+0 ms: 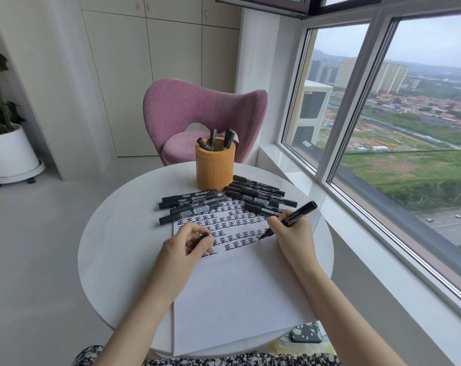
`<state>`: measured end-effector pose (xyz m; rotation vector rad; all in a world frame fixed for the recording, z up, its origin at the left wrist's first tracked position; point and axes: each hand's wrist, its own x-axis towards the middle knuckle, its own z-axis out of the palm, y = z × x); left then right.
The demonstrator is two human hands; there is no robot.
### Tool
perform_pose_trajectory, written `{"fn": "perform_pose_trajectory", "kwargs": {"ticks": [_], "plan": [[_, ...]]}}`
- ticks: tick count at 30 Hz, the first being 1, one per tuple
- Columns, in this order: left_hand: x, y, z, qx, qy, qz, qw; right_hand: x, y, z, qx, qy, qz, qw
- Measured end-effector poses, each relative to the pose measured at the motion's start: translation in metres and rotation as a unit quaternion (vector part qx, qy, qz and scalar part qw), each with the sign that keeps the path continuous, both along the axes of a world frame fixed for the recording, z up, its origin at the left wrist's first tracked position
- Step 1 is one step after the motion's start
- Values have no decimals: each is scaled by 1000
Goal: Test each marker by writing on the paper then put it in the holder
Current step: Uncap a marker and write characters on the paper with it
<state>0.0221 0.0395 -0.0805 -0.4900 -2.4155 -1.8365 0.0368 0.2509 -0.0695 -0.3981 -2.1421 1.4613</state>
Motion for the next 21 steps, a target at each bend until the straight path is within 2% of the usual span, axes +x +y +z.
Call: {"fn": "perform_pose_trajectory", "kwargs": {"ticks": [21], "plan": [[2, -1, 3, -7, -8, 2, 1000, 1, 0, 0, -5, -2, 5, 1000]]}}
